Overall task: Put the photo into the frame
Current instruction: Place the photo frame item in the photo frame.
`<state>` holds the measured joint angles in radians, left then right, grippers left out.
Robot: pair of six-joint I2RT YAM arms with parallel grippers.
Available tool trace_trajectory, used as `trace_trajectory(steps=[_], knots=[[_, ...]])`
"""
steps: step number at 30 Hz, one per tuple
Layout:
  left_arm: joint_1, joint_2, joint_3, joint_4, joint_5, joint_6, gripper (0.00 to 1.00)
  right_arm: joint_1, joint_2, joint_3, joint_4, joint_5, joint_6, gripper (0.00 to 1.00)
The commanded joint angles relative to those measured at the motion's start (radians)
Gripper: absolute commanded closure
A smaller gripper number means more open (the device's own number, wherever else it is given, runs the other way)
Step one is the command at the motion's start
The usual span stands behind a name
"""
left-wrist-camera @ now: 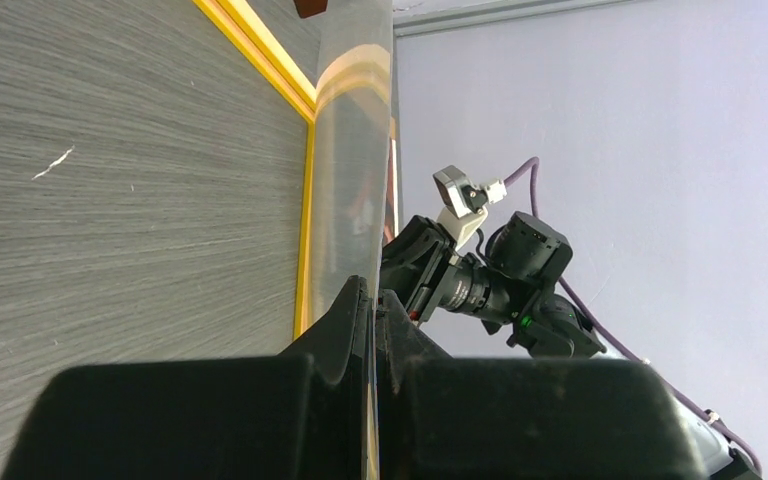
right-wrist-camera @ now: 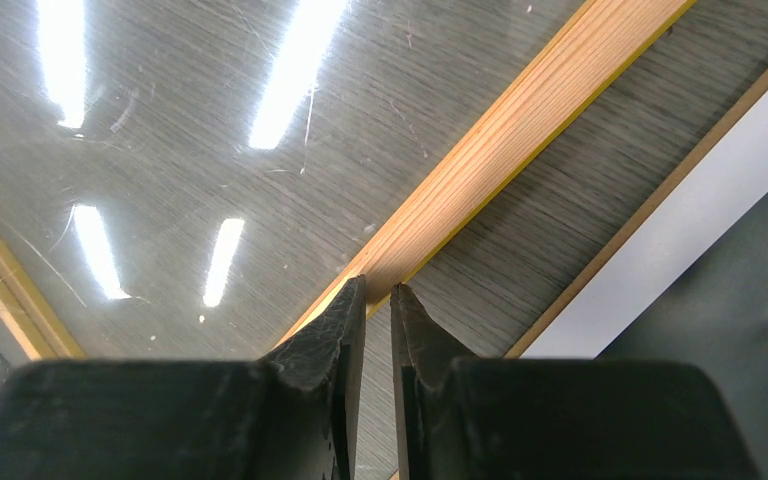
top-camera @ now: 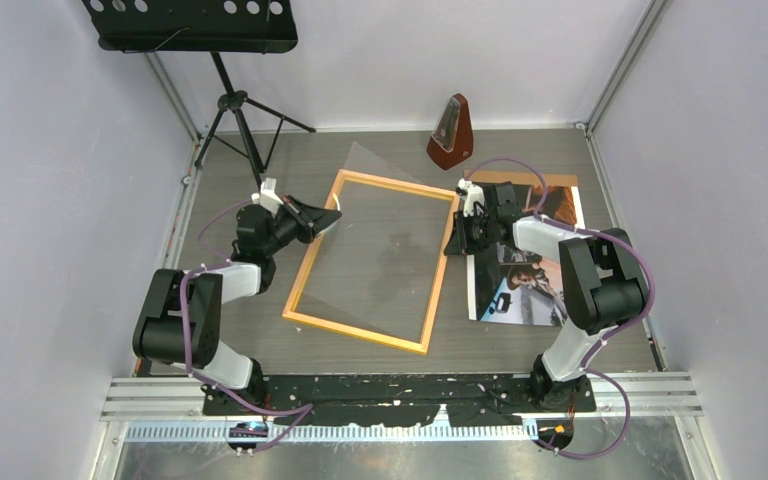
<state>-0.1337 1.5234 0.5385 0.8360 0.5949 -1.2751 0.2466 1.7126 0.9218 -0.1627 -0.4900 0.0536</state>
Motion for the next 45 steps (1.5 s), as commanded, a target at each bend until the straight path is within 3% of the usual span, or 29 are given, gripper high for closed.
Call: trace_trajectory(steps=[1, 12, 45], knots=[[-0.017, -0.003, 0.038, -0.019, 0.018, -0.027, 1.00, 0.006, -0.024, 0.008, -0.018, 0.033, -0.032, 0.81], [-0.033, 0.007, 0.033, -0.030, 0.017, -0.020, 1.00, 0.006, -0.026, 0.008, -0.021, 0.034, -0.035, 0.81], [-0.036, 0.070, 0.047, -0.064, 0.008, 0.236, 1.00, 0.006, -0.029, 0.006, -0.019, 0.028, -0.038, 0.81]])
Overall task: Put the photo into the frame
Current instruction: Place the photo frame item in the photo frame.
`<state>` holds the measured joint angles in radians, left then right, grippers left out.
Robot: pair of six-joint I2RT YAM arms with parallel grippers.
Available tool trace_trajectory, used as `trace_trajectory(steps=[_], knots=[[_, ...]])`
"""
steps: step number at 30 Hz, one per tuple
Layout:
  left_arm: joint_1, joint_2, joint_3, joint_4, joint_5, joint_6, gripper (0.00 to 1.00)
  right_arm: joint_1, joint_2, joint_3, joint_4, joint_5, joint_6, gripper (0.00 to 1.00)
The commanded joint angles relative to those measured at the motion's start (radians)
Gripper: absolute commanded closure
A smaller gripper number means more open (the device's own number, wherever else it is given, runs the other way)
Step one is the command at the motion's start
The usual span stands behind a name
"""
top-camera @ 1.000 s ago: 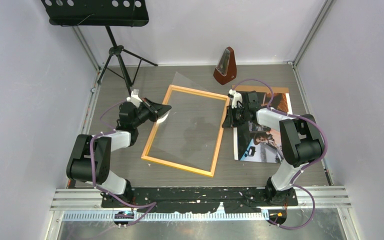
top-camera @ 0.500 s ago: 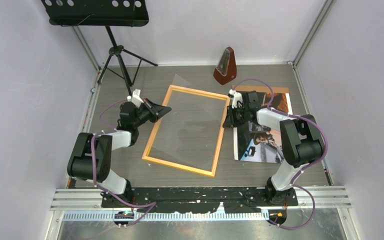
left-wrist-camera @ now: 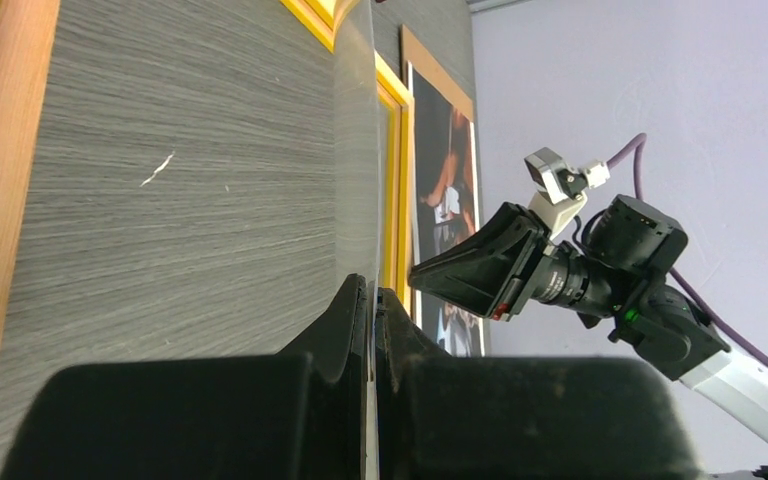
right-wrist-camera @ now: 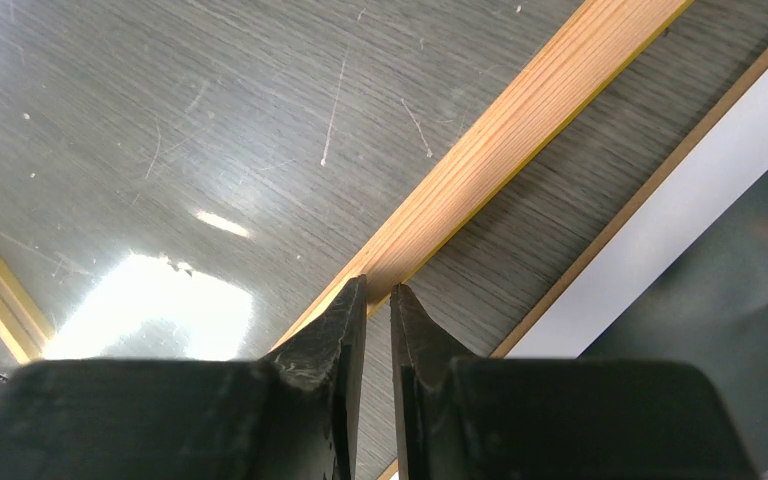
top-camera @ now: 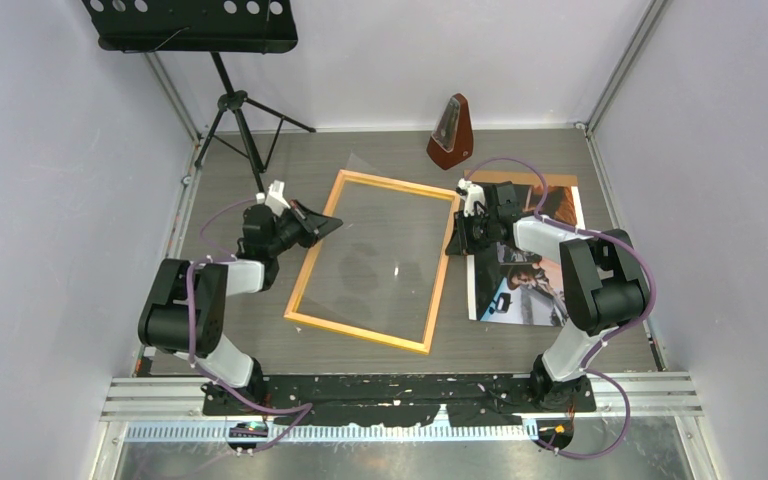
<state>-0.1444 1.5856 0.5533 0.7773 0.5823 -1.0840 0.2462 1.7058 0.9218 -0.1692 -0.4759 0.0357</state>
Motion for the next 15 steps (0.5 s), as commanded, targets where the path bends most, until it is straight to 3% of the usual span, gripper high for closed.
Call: trace_trajectory(steps=[1, 15], knots=[[-0.026, 0.008, 0.033, -0.007, 0.019, 0.049, 1.00, 0.006, -0.020, 0.006, -0.012, 0.013, -0.020, 0.81], [-0.026, 0.028, 0.037, -0.054, -0.003, 0.111, 1.00, 0.007, -0.025, 0.008, -0.014, 0.019, -0.024, 0.81]])
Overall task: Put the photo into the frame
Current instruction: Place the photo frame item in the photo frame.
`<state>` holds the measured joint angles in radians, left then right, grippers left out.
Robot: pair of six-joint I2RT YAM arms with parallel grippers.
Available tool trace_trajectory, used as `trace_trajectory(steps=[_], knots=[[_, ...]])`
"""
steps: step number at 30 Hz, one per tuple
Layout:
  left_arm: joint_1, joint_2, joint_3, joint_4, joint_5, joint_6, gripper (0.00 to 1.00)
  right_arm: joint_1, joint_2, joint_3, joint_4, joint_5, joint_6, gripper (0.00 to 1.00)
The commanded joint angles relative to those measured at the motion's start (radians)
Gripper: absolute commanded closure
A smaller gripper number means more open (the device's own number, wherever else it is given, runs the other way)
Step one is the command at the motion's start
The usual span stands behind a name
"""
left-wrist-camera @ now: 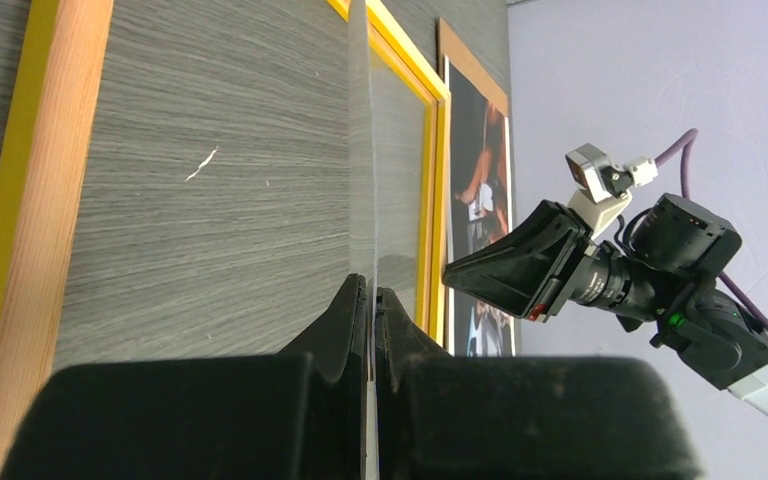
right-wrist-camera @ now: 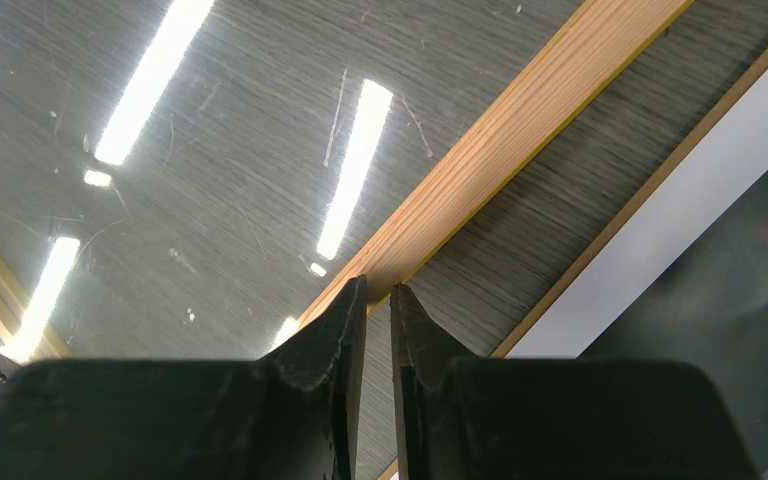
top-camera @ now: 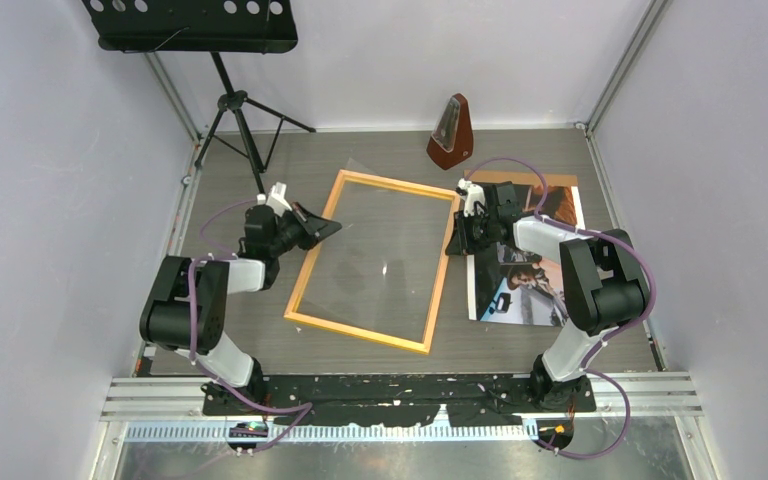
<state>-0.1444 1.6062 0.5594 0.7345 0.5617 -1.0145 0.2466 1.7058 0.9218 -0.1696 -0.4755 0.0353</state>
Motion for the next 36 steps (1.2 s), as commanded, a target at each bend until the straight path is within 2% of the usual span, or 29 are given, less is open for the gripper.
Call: trace_trajectory(steps=[1, 18, 36], knots=[[-0.026, 0.008, 0.030, -0.016, 0.016, 0.049, 1.00, 0.006, -0.028, 0.008, -0.013, 0.022, -0.024, 0.81], [-0.038, 0.022, 0.092, -0.192, -0.012, 0.222, 1.00, 0.006, 0.001, 0.068, -0.083, 0.081, -0.041, 0.82], [-0.074, 0.063, 0.097, -0.225, -0.035, 0.259, 1.00, 0.006, 0.051, 0.138, -0.160, 0.109, -0.087, 0.82]])
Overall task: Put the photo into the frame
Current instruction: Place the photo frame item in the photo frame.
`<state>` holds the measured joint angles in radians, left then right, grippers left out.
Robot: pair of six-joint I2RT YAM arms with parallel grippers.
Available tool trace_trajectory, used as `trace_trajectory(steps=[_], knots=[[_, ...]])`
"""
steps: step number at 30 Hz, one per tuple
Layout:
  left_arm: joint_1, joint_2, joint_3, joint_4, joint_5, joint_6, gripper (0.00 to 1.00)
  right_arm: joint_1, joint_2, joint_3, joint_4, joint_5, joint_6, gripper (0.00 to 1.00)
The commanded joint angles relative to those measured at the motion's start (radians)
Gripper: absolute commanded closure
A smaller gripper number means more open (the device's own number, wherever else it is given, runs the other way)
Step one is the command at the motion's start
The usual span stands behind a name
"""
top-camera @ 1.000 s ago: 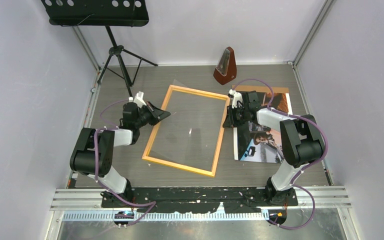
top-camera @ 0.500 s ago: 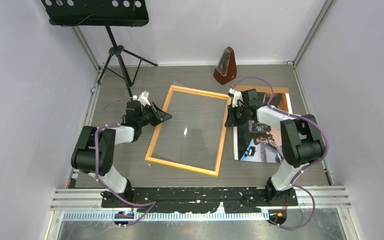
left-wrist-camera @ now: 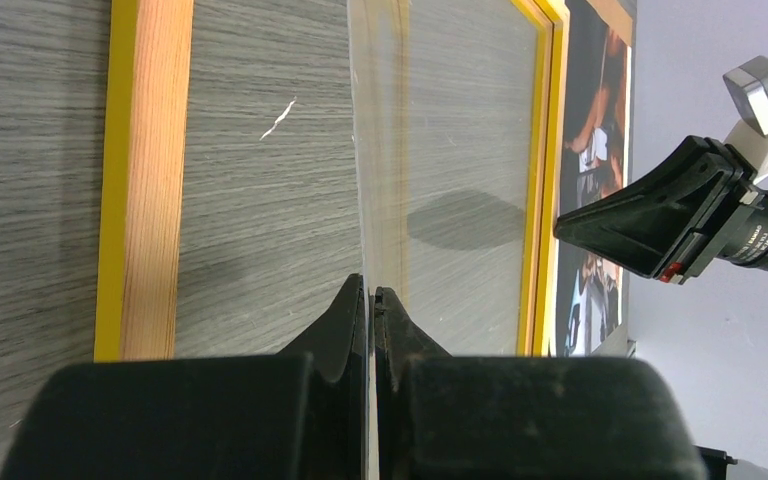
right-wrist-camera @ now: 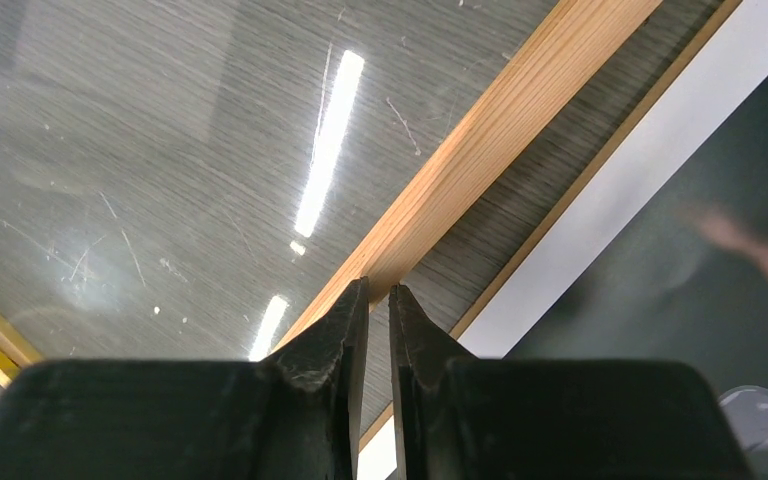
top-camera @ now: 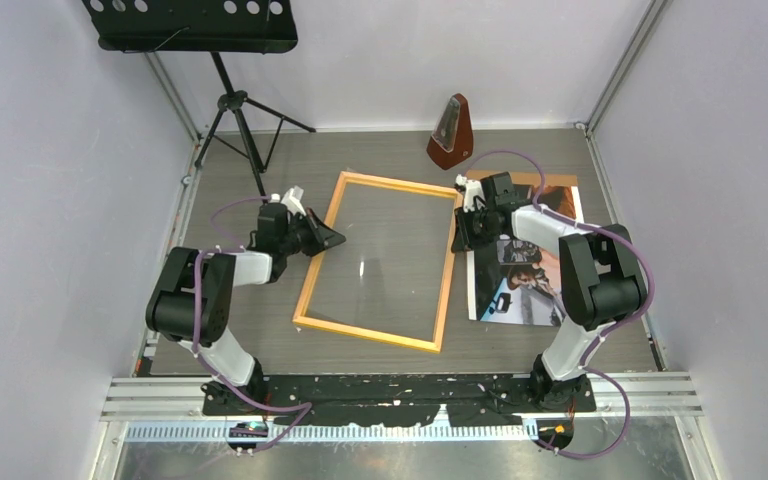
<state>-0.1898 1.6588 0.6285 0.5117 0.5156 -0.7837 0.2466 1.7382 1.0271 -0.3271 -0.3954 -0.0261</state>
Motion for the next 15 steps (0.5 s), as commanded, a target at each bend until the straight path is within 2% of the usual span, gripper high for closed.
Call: trace_trajectory(steps=[1, 15], knots=[[-0.031, 0.011, 0.027, -0.004, 0.008, 0.031, 1.00, 0.006, 0.019, 0.034, -0.003, 0.029, -0.026, 0.82], [-0.034, 0.004, 0.013, -0.037, -0.030, 0.037, 1.00, 0.006, 0.036, 0.071, -0.038, 0.037, -0.055, 0.82]])
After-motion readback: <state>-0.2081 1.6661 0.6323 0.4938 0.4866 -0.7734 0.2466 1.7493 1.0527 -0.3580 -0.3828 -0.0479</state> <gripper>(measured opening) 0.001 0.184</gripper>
